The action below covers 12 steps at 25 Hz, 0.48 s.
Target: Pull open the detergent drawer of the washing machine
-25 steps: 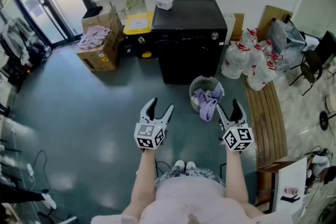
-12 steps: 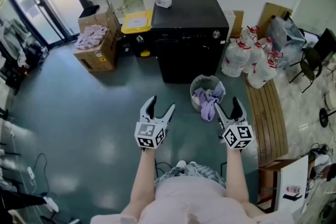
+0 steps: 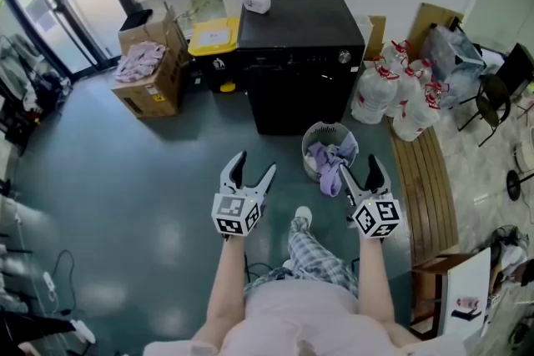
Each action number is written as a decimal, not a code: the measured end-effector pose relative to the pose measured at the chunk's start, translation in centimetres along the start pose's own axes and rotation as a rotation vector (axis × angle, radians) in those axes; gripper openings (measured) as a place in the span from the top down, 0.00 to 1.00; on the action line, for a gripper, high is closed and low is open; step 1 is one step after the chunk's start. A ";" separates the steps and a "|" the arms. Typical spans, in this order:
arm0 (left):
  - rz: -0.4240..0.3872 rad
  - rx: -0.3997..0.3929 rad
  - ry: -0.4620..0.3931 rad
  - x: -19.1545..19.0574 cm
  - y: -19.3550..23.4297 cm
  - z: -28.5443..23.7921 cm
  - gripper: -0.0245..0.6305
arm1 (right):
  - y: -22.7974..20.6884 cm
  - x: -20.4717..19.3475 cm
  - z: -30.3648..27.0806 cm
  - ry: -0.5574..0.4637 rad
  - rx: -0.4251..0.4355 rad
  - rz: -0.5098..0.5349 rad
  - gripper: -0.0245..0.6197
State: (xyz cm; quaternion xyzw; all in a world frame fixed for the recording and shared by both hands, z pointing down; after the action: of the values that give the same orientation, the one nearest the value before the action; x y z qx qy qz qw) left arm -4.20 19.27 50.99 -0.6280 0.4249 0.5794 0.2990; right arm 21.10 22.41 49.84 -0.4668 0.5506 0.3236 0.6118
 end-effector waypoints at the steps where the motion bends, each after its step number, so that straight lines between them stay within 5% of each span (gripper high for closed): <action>1: 0.001 0.000 0.002 0.0 0.3 -0.5 0.45 | -0.2 0.0 -0.6 0.000 0.000 -0.001 0.35; 12: 0.025 0.025 0.017 -0.4 6.3 -10.3 0.45 | -4.1 0.1 -12.7 0.003 0.038 0.008 0.35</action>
State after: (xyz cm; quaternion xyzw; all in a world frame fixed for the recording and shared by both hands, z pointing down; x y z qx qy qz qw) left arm -4.84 7.54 53.64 -0.6238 0.4425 0.5723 0.2959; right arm 20.14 9.18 51.17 -0.4535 0.5594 0.3148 0.6183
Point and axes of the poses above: the fingertips, and each gripper's own axes: z backward along the fingers, y to its left, x out of its top, the point moved 1 cm from there along z, backward along the fingers, and after that the axes turned 4 degrees about x, right-handed, at the moved point
